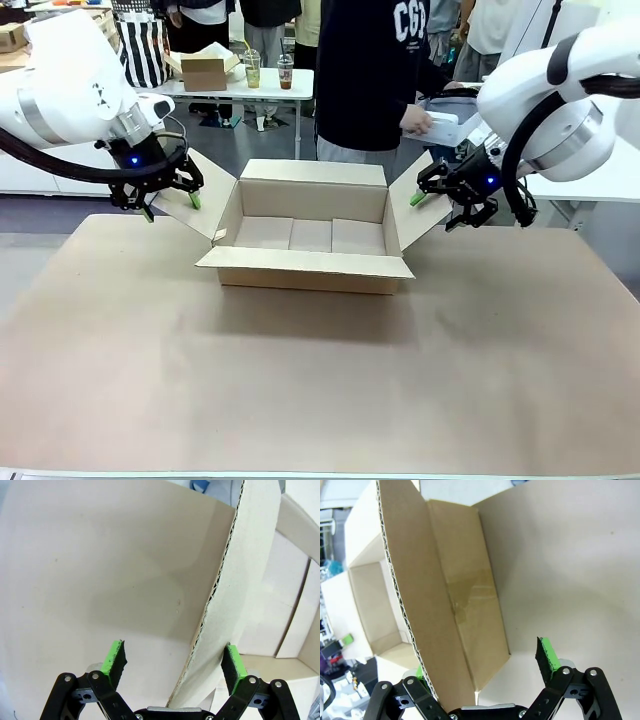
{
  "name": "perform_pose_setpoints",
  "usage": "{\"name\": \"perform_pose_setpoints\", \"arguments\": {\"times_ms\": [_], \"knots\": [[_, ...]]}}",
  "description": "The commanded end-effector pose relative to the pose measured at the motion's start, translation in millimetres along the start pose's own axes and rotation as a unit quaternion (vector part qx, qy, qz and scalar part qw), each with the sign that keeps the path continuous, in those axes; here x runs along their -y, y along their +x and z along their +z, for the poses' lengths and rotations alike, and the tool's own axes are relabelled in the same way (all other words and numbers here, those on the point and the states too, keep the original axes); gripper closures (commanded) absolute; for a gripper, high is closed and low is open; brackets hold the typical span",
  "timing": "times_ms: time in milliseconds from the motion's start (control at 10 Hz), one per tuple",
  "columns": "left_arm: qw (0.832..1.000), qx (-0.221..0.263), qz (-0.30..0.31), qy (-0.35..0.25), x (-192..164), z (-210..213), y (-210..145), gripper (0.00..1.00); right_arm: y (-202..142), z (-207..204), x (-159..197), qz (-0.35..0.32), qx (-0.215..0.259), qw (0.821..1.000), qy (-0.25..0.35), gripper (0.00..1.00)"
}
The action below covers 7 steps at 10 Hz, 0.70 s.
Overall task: Pack the gift set into the box.
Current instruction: Lift both hands away from the flaps of the Package Box.
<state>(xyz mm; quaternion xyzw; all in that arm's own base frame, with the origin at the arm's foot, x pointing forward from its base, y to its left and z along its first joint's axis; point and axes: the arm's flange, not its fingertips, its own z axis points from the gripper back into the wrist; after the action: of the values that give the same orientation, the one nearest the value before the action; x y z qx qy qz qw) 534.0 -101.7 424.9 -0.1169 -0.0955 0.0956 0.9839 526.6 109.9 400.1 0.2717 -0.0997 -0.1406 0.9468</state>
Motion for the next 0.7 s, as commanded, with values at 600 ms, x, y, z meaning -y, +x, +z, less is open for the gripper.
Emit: {"name": "perform_pose_setpoints", "arguments": {"times_ms": [600], "knots": [[1.000,0.000,0.006,0.007,1.2,2.2,-0.5,0.00,2.4,-0.5,-3.0,-0.006,0.000,1.000,-0.008,0.00]]}}
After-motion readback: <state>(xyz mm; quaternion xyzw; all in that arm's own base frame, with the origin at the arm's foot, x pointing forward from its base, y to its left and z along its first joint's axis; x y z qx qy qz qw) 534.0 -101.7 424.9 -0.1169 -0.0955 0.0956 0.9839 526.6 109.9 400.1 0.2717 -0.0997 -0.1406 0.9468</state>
